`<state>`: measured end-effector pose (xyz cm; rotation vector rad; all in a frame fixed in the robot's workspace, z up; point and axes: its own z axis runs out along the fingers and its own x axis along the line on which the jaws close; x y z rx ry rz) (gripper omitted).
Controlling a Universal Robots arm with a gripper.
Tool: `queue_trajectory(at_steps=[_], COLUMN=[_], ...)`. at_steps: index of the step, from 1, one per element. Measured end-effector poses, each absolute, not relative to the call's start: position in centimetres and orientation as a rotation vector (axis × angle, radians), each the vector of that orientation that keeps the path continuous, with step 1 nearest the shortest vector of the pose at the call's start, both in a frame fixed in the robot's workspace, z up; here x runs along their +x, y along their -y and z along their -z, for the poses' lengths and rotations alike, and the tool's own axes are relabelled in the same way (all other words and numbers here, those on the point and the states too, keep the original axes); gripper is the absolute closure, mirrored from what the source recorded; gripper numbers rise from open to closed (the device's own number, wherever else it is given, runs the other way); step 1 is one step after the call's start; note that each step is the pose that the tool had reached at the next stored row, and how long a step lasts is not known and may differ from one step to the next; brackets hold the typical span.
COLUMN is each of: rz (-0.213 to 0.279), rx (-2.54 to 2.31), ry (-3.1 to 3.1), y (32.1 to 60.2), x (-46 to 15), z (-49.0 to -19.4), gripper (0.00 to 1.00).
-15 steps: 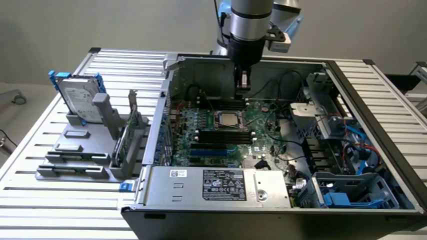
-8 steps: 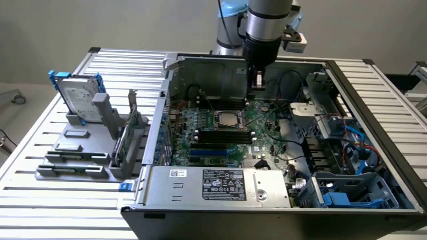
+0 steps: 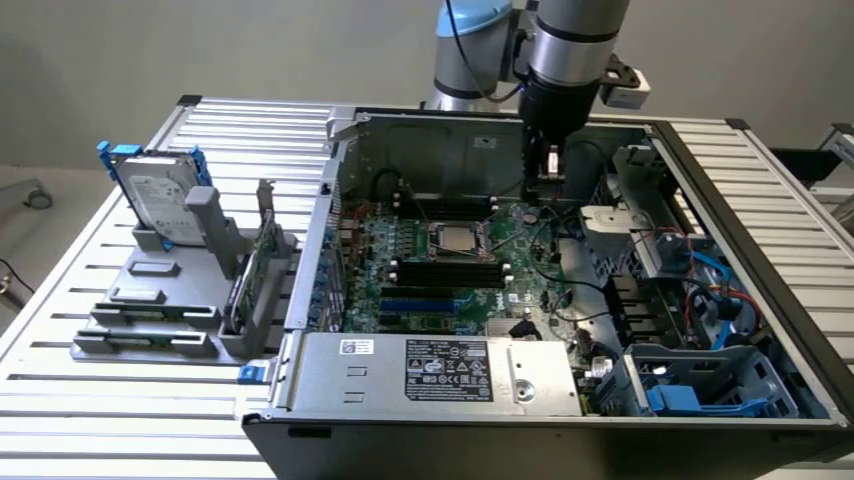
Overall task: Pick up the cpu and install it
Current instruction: 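Close the cpu cover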
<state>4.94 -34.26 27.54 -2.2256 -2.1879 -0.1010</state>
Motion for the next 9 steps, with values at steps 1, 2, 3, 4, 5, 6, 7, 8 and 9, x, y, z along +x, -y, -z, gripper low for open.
queue_trajectory(at_steps=[1,2,3,4,5,6,7,8,9], rz=[0.101,0.101,0.101,0.101,0.101,0.101,0.101,0.101,0.101], rx=[-2.225,-2.225,-2.226,-2.225,-2.225,-2.226,-2.226,-2.226,-2.226], ry=[2.188,2.188,2.188,2.188,2.188,2.188,2.188,2.188,2.188], y=[34.3,34.3,34.3,34.3,34.3,34.3,34.3,34.3,34.3], x=[5.4,5.7,6.0,6.2,6.3,6.4,6.4,6.4,6.5], z=[-27.5,-27.3,-27.1,-26.9,-26.7,-26.6,-26.4,-26.2,-26.0], gripper=[0.89,0.89,0.89,0.89,0.89,0.89,0.89,0.89,0.89])
